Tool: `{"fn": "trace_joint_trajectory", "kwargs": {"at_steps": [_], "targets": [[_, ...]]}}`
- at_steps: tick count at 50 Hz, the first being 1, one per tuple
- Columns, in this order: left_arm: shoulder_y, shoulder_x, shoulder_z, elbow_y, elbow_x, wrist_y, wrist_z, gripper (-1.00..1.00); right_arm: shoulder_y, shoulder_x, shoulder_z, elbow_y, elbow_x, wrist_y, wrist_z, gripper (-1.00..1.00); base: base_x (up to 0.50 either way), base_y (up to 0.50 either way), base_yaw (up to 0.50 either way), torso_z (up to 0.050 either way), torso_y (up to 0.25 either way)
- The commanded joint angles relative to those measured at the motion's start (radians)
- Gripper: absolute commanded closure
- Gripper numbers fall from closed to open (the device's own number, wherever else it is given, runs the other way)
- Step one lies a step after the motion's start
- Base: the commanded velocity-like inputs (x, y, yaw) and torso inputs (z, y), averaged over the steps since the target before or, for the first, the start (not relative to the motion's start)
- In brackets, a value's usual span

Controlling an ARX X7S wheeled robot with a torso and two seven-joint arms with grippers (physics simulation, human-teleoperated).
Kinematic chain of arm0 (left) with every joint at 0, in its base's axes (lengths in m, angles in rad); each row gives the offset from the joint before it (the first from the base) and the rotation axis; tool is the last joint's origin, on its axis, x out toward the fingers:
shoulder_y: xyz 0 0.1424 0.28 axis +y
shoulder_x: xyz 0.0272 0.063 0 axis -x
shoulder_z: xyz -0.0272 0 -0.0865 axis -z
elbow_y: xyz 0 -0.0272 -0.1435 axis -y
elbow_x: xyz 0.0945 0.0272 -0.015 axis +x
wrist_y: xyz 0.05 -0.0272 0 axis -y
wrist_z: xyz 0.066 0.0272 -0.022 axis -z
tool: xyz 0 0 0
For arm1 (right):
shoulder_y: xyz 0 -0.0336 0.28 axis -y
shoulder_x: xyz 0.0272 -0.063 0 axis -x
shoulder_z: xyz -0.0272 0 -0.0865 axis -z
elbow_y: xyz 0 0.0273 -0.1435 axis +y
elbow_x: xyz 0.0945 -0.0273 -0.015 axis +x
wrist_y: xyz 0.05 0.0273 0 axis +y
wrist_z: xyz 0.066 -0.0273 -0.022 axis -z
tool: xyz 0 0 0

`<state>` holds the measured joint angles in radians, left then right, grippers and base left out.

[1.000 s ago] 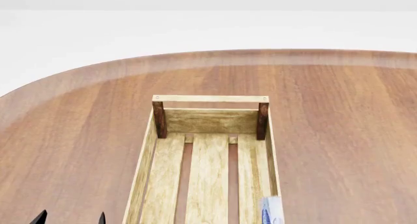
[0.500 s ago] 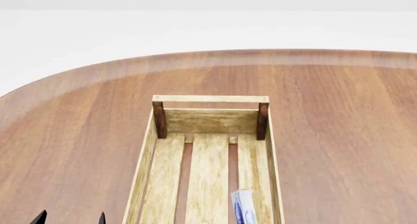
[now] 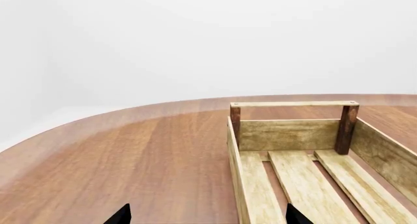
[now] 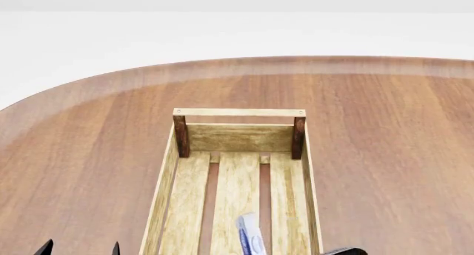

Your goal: Pick up the cream cheese and put it in the tray.

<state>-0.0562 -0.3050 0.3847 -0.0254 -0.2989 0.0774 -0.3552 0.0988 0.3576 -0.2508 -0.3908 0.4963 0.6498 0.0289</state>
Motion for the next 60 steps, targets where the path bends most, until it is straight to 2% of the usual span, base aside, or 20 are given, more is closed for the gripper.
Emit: {"fn": "trace_joint_trajectory", "kwargs": {"at_steps": [1,15,33,54,60], "targets": [[0.0,-0.002,0.003,0.0,-0.001,0.001,-0.003,-1.0,0.048,-0.03,-0.011,0.051,-0.012,0.001,0.007,1.0,0.0,0.0,0.0,0.0,0.0],[-0.003,-0.004,0.006,-0.001,-0.004,0.002,-0.005,-1.0,0.127,-0.148,0.019,0.206,-0.026,0.046,0.142,1.0,0.0,0.0,0.0,0.0,0.0],[-0.006,-0.006,0.01,-0.004,-0.006,0.004,-0.007,-1.0,0.181,-0.221,0.052,0.404,-0.031,-0.028,0.177,1.0,0.0,0.0,0.0,0.0,0.001],[-0.006,-0.009,0.015,-0.004,-0.007,0.007,-0.012,-1.0,0.242,-0.246,0.013,0.517,-0.047,-0.072,0.176,1.0,0.0,0.0,0.0,0.0,0.0],[-0.006,-0.009,0.016,-0.005,-0.008,0.008,-0.013,-1.0,0.259,-0.246,-0.004,0.5,-0.054,-0.042,0.205,1.0,0.0,0.0,0.0,0.0,0.002]]}}
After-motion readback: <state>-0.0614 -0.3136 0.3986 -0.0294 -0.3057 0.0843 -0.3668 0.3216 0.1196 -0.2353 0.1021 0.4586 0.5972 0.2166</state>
